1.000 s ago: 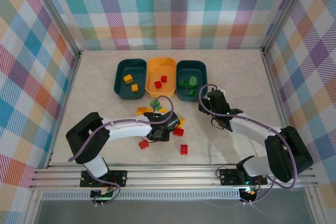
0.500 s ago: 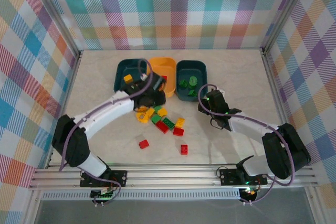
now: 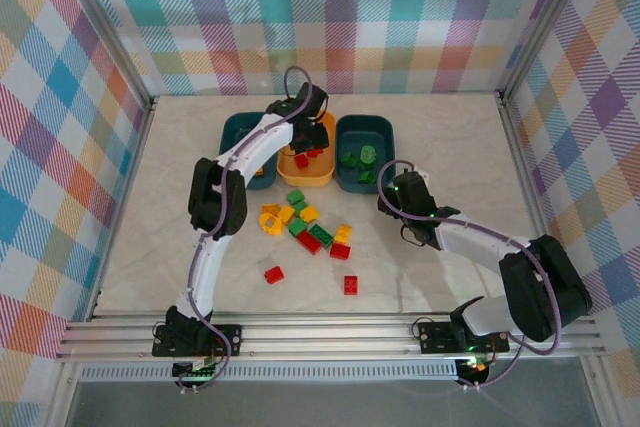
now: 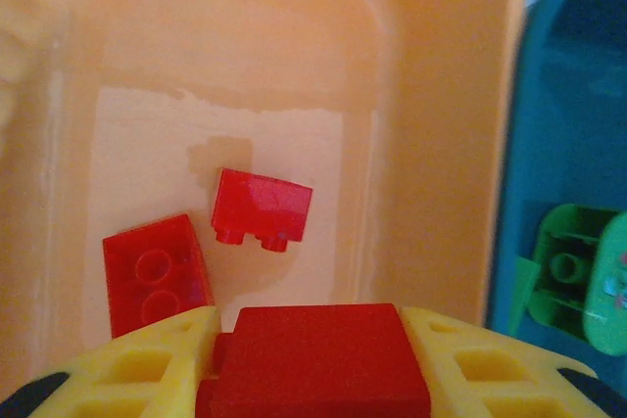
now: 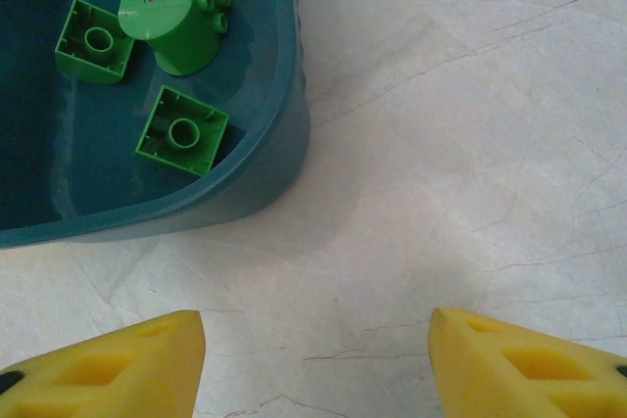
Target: Sort the legos into containers by color
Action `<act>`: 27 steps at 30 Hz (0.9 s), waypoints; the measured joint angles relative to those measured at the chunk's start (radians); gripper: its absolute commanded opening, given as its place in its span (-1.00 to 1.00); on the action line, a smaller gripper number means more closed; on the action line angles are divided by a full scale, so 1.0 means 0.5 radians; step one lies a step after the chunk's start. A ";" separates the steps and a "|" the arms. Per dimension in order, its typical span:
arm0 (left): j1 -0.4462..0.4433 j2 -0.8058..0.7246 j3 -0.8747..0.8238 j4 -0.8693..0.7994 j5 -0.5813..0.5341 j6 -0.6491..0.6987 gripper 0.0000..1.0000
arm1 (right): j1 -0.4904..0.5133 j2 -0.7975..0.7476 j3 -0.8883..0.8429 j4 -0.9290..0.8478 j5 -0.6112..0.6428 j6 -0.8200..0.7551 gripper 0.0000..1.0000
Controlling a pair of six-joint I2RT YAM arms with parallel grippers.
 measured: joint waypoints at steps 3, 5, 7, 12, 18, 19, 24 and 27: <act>0.005 0.070 0.060 -0.082 0.027 0.013 0.20 | 0.000 0.000 0.000 0.001 -0.004 0.000 0.28; 0.008 0.072 0.059 -0.098 0.065 0.027 0.44 | 0.000 0.000 0.000 0.002 -0.005 0.000 0.30; 0.009 0.043 0.027 -0.069 0.143 0.045 0.74 | 0.000 0.000 0.000 0.005 -0.012 0.000 0.32; -0.014 -0.378 -0.449 0.095 0.270 0.060 0.91 | 0.000 0.001 0.000 0.006 -0.057 0.001 0.32; -0.031 -1.366 -1.342 0.480 0.243 0.001 0.93 | 0.027 0.001 0.002 0.021 -0.111 -0.020 0.25; -0.031 -1.502 -1.490 0.540 0.210 -0.023 0.93 | 0.047 0.001 0.003 0.028 -0.111 -0.032 0.24; 0.008 -2.088 -2.432 0.714 -0.001 -0.252 1.00 | 0.341 0.055 0.069 0.083 -0.029 -0.224 0.24; 0.101 -2.327 -2.887 0.701 -0.095 -0.407 1.00 | 0.584 0.166 0.162 0.138 0.024 -0.374 0.29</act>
